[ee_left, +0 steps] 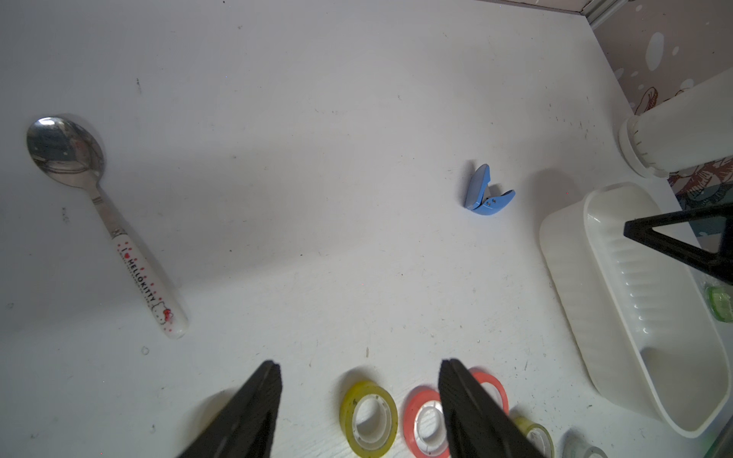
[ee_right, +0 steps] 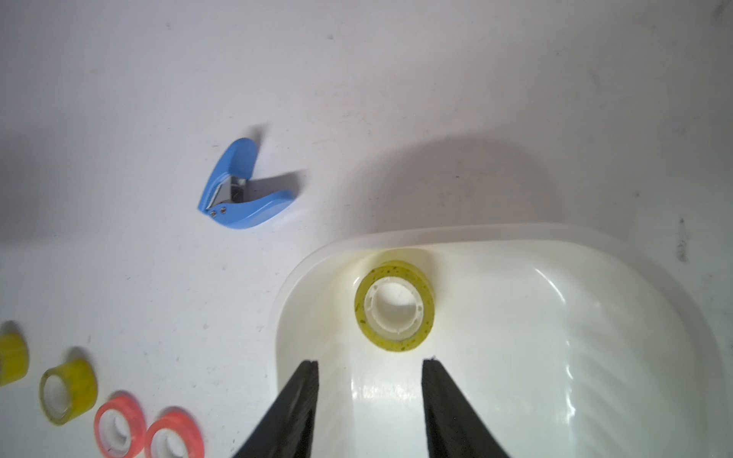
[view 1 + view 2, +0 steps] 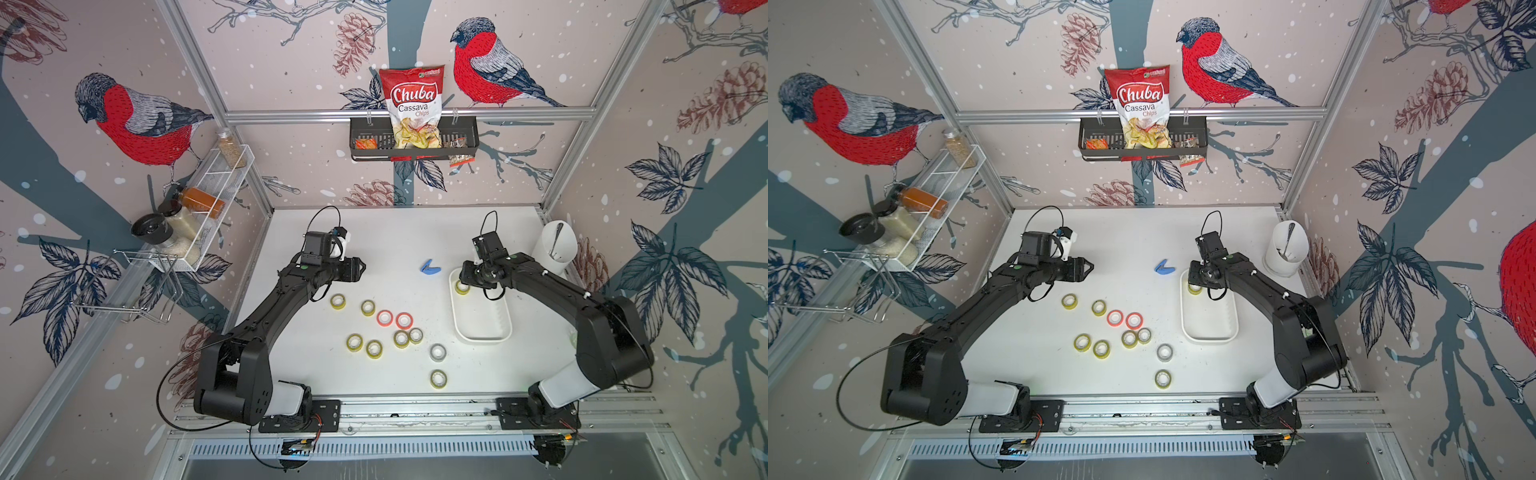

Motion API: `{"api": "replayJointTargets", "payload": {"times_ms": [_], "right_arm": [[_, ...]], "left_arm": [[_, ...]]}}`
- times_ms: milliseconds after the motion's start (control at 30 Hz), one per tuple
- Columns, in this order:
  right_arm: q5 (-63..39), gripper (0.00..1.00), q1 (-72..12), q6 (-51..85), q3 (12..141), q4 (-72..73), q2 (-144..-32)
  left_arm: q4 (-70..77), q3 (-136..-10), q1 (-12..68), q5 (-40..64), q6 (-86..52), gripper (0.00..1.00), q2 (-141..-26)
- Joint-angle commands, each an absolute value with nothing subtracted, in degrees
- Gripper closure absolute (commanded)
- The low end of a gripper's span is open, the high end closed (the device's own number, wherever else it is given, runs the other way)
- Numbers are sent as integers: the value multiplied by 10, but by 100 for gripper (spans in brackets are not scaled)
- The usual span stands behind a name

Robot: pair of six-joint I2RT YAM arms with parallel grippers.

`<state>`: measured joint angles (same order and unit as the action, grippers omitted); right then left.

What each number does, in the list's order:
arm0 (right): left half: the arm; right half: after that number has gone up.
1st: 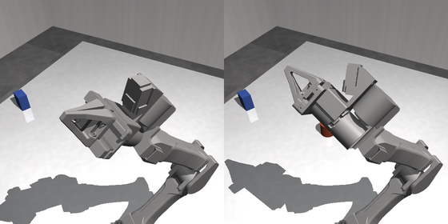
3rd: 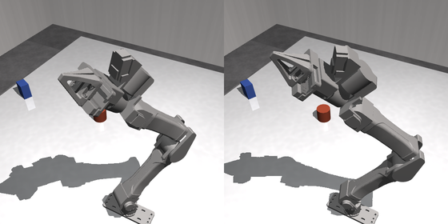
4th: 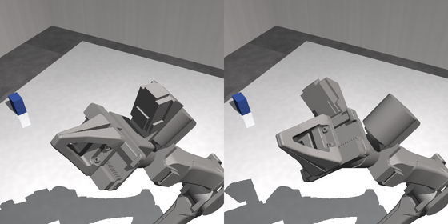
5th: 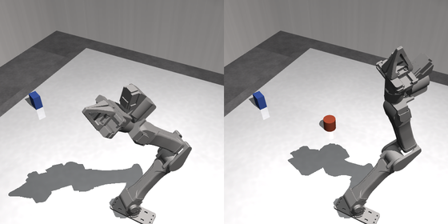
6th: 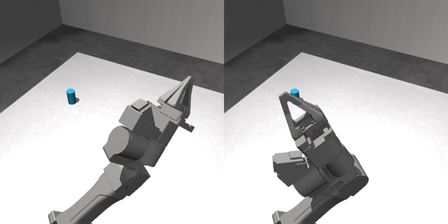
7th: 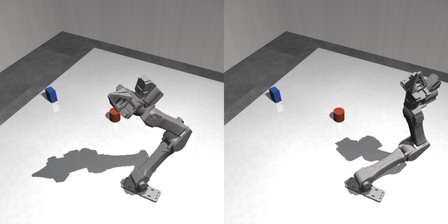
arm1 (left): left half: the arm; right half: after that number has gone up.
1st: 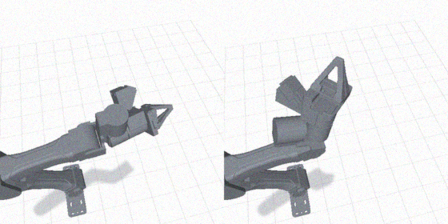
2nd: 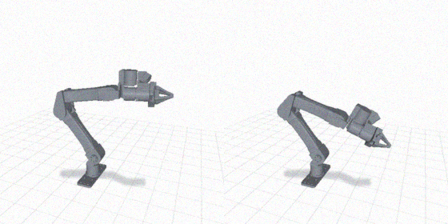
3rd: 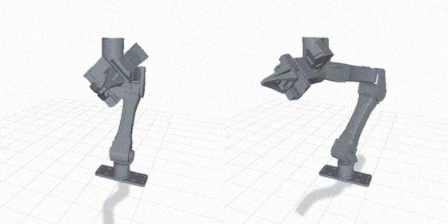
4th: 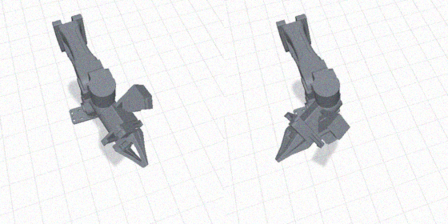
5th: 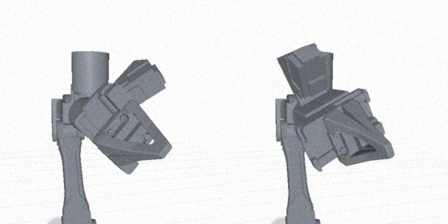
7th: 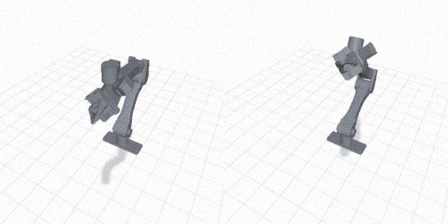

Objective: Put the transparent tape into the storage box
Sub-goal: Place the tape in the storage box, then pick up the tape from the center of the board.

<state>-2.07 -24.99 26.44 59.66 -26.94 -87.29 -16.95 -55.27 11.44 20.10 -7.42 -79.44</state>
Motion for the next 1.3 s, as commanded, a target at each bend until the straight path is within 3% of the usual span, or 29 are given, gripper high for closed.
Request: {"api": "replayJointTargets", "payload": {"times_ms": [0, 300, 800, 1067, 1267], "right_arm": [[-34, 47, -265, 224, 584, -308, -826], [-70, 35, -344, 134, 591, -396, -756], [-63, 35, -557, 139, 596, -469, -805], [-52, 42, -599, 219, 568, -415, -845], [-22, 35, -627, 250, 569, -427, -885]], "left_arm": [[-154, -553, 115, 217, -66, 32, -794], [-146, -548, 121, 256, -61, 33, -792], [-162, -547, 188, 236, -34, 33, -792], [-177, -548, 206, 228, -33, 37, -805], [-186, -541, 219, 219, -33, 38, -805]]}}
